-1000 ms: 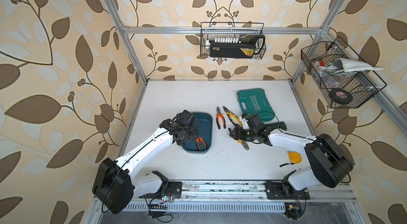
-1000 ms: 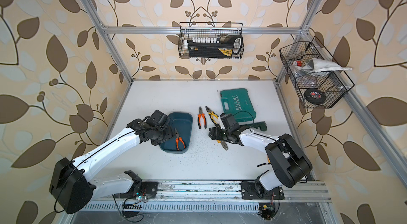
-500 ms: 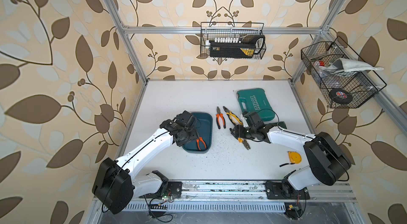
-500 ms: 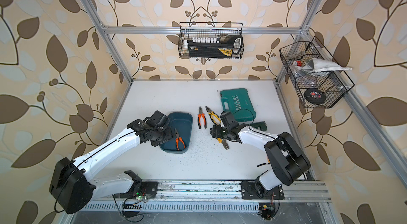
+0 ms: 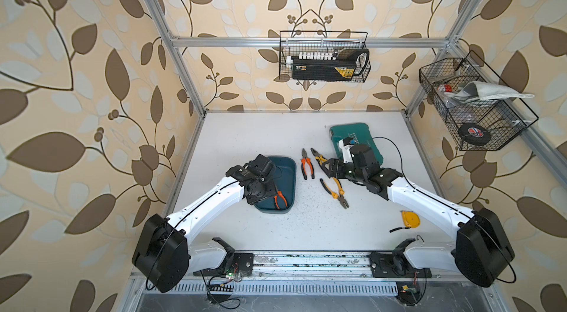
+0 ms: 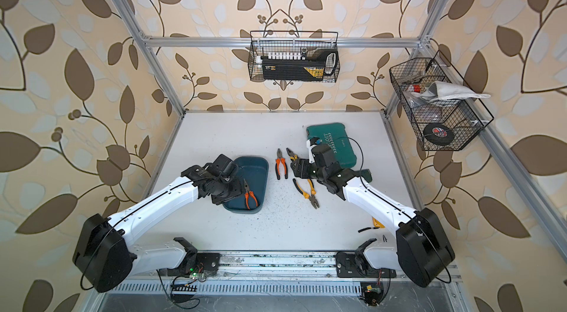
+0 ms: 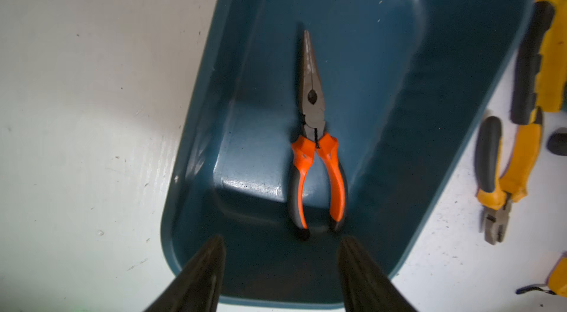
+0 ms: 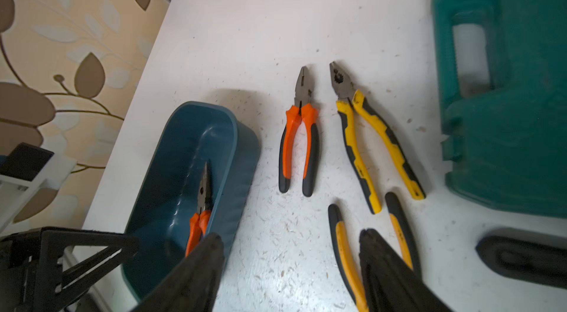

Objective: Take the pliers out of the storage box
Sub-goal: Place the pliers at the center of the board, then pick up the pliers from the storage box.

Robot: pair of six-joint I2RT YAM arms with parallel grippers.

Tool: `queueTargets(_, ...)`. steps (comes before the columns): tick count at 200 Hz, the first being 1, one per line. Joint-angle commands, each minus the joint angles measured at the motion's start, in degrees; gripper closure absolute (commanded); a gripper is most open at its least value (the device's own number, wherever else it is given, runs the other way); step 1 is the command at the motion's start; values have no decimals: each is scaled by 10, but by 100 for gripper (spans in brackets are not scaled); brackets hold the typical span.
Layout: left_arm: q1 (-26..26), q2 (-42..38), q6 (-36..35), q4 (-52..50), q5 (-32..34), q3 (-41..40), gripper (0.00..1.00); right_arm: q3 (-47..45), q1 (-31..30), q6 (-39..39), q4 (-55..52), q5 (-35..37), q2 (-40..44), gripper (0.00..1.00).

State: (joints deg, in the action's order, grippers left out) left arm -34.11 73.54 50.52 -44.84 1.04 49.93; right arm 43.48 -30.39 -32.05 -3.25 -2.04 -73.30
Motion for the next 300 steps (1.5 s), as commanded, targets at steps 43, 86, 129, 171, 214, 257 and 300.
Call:
queueTargets(43,-2,63,19,23,-7,30,38,-122,-21,18,72,150,85,28)
queueTargets(86,-2,137,53,58,1,72,39,-90,-21,8,55,129,29,28)
queueTargets(129,-2,230,48,54,22,131,45,-76,-20,4,46,120,4,27)
queueTargets(171,-3,262,50,27,25,153,47,-71,-21,2,43,115,-6,27)
queueTargets(214,-39,225,75,-6,49,144,31,-67,-21,-1,46,105,-15,27)
queueTargets(257,-65,230,96,-13,51,129,32,-65,-20,-2,45,103,-23,27)
queueTargets(300,-66,129,116,39,42,51,37,-62,-20,-3,45,99,-31,27)
